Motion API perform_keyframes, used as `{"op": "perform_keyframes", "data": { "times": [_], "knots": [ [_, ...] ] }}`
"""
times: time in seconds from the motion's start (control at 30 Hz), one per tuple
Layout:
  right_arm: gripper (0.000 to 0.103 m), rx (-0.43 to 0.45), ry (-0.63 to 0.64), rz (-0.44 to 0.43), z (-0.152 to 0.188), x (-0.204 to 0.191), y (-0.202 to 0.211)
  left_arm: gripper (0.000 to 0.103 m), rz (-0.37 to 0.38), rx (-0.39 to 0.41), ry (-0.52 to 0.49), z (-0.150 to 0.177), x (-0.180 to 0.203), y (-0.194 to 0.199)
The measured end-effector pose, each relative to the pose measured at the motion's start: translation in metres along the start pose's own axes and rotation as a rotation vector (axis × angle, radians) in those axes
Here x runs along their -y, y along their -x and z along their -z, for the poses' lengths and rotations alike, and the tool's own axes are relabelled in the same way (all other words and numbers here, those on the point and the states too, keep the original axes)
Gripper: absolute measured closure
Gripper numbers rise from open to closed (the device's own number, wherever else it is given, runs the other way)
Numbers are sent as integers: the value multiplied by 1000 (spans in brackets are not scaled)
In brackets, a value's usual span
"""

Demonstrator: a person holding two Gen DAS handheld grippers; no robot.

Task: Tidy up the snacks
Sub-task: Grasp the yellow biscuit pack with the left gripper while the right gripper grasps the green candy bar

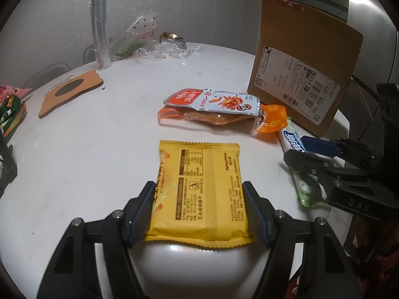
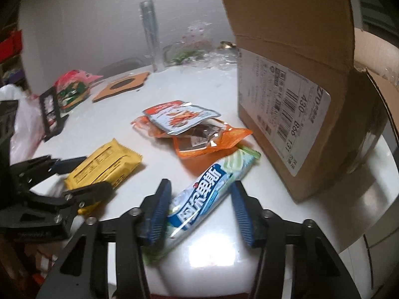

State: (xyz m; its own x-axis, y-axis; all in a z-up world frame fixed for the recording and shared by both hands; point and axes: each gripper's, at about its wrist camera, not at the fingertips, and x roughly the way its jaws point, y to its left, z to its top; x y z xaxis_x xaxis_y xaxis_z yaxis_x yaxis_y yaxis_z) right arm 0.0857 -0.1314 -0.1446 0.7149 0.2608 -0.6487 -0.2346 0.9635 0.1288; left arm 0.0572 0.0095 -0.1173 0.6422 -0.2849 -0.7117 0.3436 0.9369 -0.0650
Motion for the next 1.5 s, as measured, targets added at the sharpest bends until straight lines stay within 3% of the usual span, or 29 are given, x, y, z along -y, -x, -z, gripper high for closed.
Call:
{"op": "perform_keyframes", "data": {
  "times": [0.2,0.33,0.73,0.83,1.0,1.23,1.5],
  "knots": [
    [62,-32,95,-43,4,10,11,37,25,12,15,5,0,5],
    [61,-33,98,17,7,21,20,37,24,16,18,5,2,6],
    [62,-2,-15,101,12,21,17,37,19,13,12,-2,6,-1],
    [78,5,5,130,12,16,14,37,15,18,17,-2,4,-2],
    [81,15,37,174,14,15,15,37,16,12,13,-3,4,-2],
    [81,35,44,145,18,27,33,37,10,15,22,-4,3,1],
    [81,78,122,0,12,16,58,37,-12,83,15,-16,5,32]
  ]
}}
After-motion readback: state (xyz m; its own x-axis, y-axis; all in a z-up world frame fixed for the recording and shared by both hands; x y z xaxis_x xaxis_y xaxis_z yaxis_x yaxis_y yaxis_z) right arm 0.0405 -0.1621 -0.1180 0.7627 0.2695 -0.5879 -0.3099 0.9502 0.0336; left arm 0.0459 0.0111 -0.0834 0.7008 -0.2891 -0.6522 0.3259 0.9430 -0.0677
